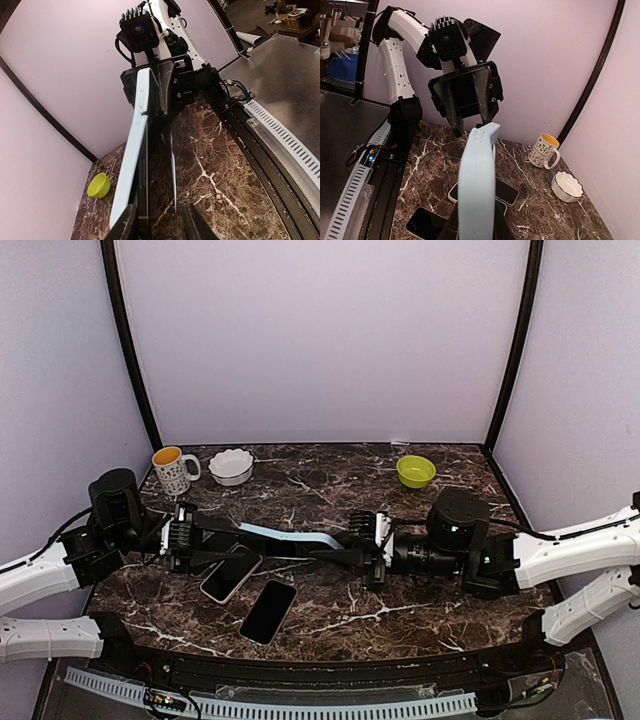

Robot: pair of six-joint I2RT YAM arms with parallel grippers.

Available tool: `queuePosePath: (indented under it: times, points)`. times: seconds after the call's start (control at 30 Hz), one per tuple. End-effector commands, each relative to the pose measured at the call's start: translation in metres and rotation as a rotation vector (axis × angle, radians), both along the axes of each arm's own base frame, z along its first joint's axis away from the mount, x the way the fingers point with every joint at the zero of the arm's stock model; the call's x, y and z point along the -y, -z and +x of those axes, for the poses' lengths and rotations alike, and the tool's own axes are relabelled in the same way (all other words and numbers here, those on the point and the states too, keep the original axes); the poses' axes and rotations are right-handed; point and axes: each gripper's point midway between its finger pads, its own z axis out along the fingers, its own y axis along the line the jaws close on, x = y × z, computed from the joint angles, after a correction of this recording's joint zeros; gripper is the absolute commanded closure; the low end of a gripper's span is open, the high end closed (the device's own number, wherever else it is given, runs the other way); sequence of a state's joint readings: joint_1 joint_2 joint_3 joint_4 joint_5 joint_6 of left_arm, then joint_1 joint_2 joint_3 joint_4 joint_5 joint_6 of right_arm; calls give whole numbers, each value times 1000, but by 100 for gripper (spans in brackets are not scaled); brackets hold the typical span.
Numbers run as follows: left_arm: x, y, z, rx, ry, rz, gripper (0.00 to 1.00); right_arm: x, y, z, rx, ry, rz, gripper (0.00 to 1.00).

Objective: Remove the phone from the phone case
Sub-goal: Pass from the right arm to the left

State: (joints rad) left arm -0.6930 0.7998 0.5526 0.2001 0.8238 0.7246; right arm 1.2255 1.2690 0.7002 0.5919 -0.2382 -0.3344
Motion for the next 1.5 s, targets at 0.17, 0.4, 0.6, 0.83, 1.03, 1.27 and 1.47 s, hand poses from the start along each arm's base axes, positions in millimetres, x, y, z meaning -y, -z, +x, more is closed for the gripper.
queuePosePath:
  times: [0.17,0.4,0.6,0.83,1.03,1.27,1.47]
  points:
    - [1,11,10,-42,-45,29,66,-4,-81,-55,122,-223,247,100]
    - [0,3,3,-43,-12,6,75,-10,-71,-58,146,-238,212,100]
    - [2,12,7,-62,-23,35,76,-14,-71,-65,165,-271,207,100]
    - [2,12,10,-60,-34,40,85,-18,-66,-67,170,-274,192,100]
    - [1,5,14,-36,-62,25,100,-17,-51,-56,103,-214,146,67]
    - [-1,7,26,22,-132,37,100,-1,-16,-39,-42,-90,38,2]
    - [0,14,28,112,-116,86,100,17,5,-18,-202,67,-46,1]
